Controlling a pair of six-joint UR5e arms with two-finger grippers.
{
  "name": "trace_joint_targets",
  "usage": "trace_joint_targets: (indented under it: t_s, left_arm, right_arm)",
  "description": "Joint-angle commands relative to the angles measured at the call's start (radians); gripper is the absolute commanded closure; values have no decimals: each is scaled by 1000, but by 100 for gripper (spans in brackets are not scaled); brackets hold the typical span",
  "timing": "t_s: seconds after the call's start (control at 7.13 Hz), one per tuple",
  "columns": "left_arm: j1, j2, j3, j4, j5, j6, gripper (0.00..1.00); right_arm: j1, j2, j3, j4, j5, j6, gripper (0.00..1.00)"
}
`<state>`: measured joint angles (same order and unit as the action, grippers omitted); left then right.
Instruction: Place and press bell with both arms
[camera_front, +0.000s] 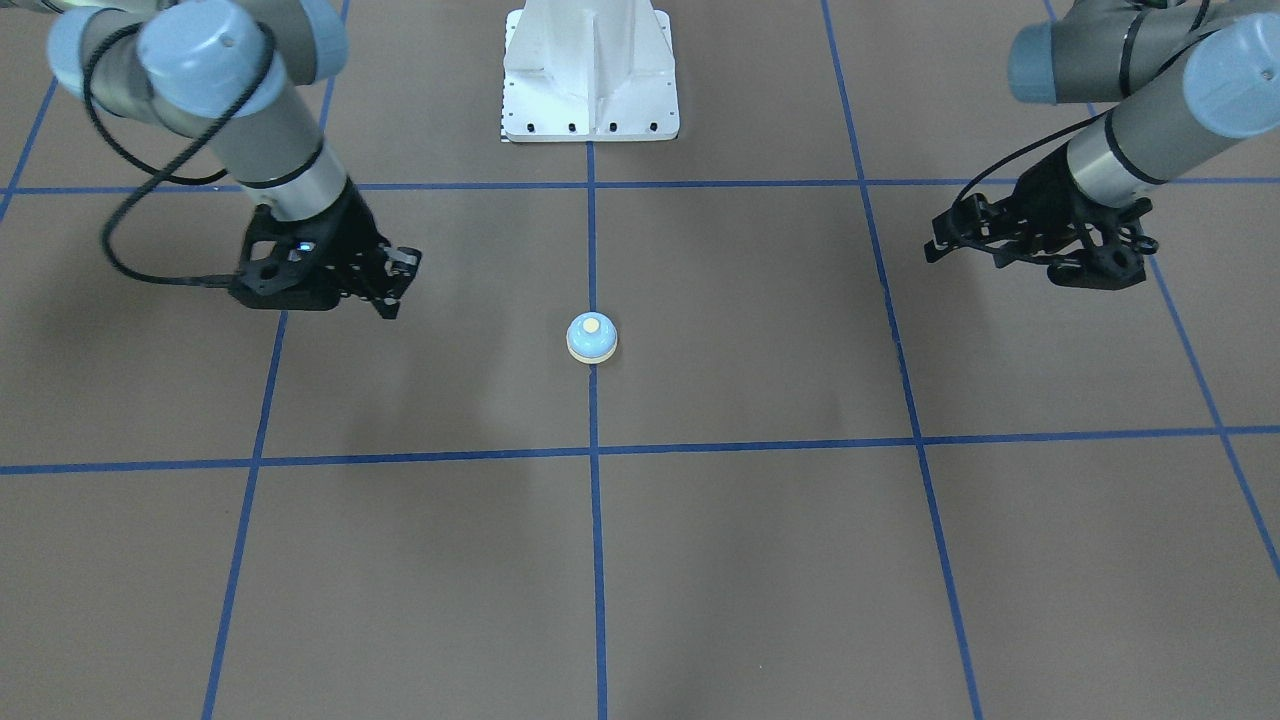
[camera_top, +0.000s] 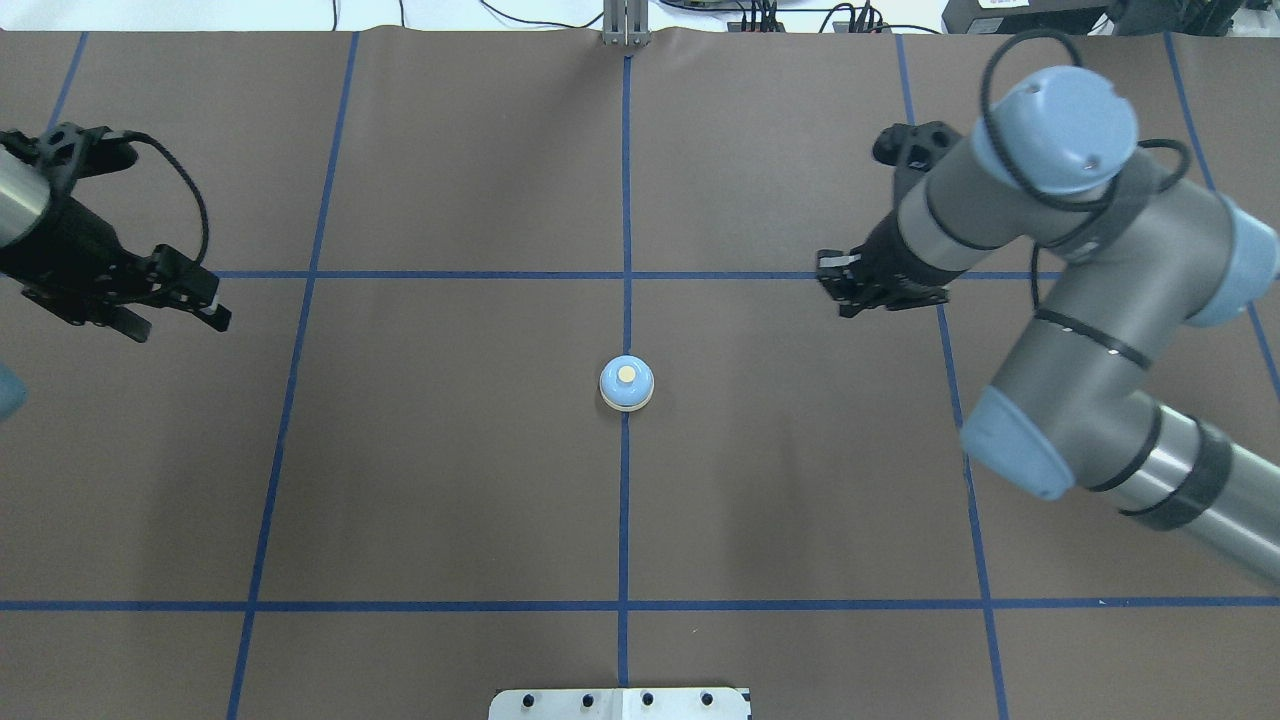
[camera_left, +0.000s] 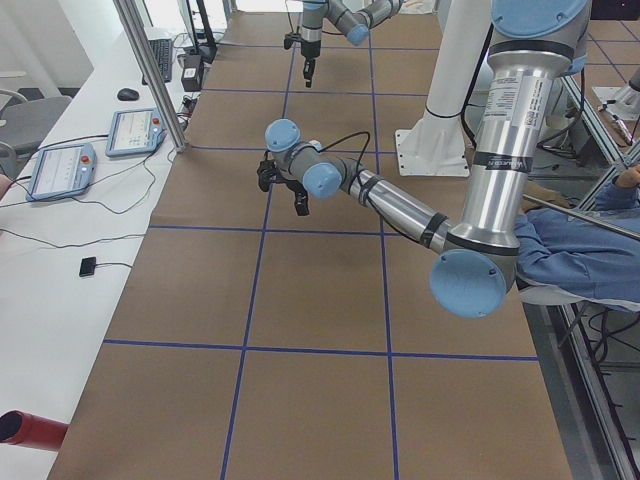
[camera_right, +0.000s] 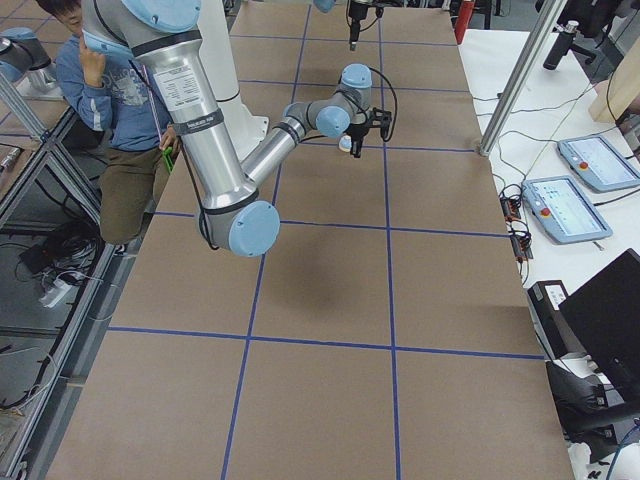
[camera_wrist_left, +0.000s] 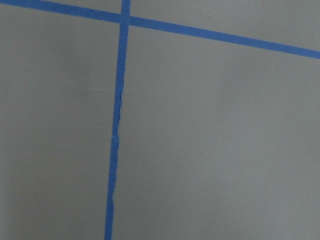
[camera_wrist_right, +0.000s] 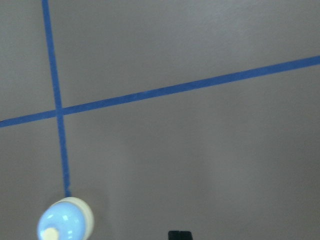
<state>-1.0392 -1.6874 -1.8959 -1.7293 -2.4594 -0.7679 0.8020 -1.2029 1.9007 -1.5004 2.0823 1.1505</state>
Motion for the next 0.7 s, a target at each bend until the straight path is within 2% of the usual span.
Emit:
trace_joint_targets:
  t_s: [0.0,0.28,0.42,0.56]
  left_arm:
    - [-127,151,-3,-1,0,335,1]
    - [-252,251,11,0,3,583,1]
    - [-302,271,29,0,19,667,1]
    - [-326,296,32,2,52,726,1]
  right_arm:
    - [220,-224,50,6,120,-316,83]
    - [421,-378,49,9,214,-629,63]
    - [500,-442,44,6,237,-770,49]
    - [575,-493,41,-1,239,-889,42]
